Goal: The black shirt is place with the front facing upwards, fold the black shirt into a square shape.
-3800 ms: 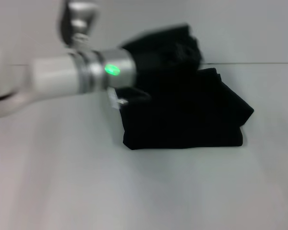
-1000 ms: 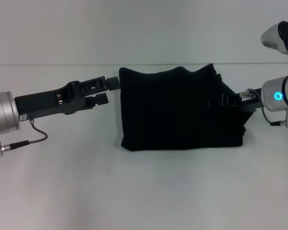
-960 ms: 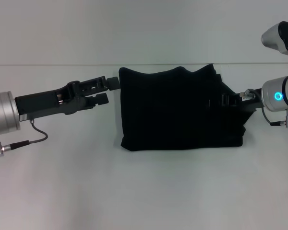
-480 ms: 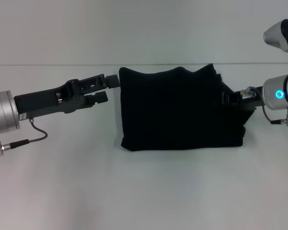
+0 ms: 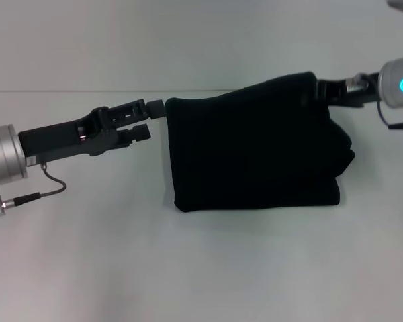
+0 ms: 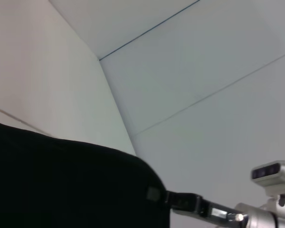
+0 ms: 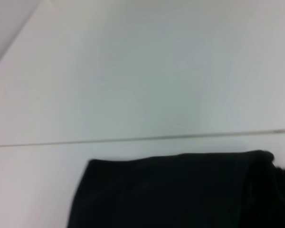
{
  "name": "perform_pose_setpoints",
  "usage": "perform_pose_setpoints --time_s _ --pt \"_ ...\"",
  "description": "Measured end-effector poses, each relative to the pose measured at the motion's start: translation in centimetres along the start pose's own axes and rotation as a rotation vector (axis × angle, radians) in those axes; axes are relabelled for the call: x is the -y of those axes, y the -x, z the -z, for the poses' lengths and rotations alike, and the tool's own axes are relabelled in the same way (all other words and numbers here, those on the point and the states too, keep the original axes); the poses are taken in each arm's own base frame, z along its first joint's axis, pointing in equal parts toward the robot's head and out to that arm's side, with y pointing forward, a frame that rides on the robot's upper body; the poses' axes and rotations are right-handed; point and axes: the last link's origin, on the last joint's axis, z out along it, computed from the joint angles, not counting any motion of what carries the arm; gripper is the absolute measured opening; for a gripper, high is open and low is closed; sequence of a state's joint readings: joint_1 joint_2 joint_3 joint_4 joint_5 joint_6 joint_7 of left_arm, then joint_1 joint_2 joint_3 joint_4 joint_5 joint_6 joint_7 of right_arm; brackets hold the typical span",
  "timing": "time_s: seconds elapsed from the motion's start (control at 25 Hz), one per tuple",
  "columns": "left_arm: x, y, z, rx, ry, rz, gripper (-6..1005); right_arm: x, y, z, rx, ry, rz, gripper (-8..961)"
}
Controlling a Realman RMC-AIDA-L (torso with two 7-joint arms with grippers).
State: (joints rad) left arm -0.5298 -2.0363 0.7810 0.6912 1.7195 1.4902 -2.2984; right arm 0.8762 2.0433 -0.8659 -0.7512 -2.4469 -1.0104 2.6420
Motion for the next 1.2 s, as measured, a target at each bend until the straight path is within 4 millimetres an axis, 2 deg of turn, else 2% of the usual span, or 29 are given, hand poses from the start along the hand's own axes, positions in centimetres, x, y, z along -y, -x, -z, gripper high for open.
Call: perform_pose_setpoints --time_s 0.16,0.56,0.76,1.2 --pt "0.0 -0.1 0.2 -0.012 0.005 0.003 936 0.2 0.5 0.8 -0.003 -0.056 0.03 30" --pt "0.0 -0.4 0.1 -0.024 0.002 -0.003 936 2.6 -2.6 -0.9 -0.081 -0.155 0.002 31" --pt "0.1 -0.5 0.2 -0.038 0.001 0.003 937 3.7 -3.7 -1.4 -0.123 -0.173 -0.028 79" --pt "0.2 -0.3 0.4 -0.047 0.002 0.006 936 5.1 -4.3 -0.5 -0.184 -0.223 -0.051 185"
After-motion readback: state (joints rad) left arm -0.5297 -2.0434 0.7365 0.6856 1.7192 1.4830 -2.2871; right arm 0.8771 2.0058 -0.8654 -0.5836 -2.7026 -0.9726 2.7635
